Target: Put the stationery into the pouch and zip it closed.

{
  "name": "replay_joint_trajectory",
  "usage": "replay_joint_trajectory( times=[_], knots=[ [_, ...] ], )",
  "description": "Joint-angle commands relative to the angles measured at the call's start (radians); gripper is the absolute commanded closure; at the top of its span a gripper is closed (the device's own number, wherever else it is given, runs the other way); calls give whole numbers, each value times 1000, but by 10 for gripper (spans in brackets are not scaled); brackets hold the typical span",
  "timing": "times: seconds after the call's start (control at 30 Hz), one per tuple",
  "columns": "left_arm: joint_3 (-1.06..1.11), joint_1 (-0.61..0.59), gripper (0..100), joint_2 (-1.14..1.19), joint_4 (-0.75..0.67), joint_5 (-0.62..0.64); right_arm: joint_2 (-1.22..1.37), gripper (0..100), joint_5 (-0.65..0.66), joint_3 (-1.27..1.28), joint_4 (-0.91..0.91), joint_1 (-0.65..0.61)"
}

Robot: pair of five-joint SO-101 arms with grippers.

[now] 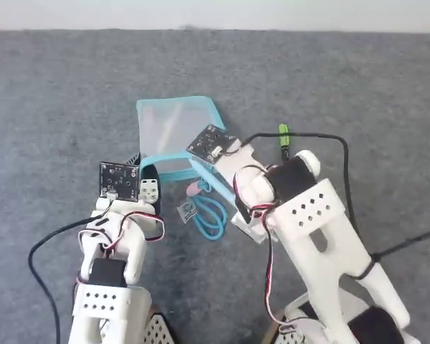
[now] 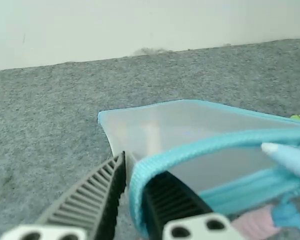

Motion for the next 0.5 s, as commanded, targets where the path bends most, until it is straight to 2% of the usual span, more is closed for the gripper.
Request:
replay_joint_trajectory(
  times=[0.0,0.33,0.47],
  knots=[
    [-19,12,988,8,-2,-9,38,991,8,-117,31,-13],
    [-19,12,988,9,0,-9,492,990,-26,-540,35,-16],
    [-19,12,988,9,0,-9,588,974,-28,-747,33,-19]
  ],
)
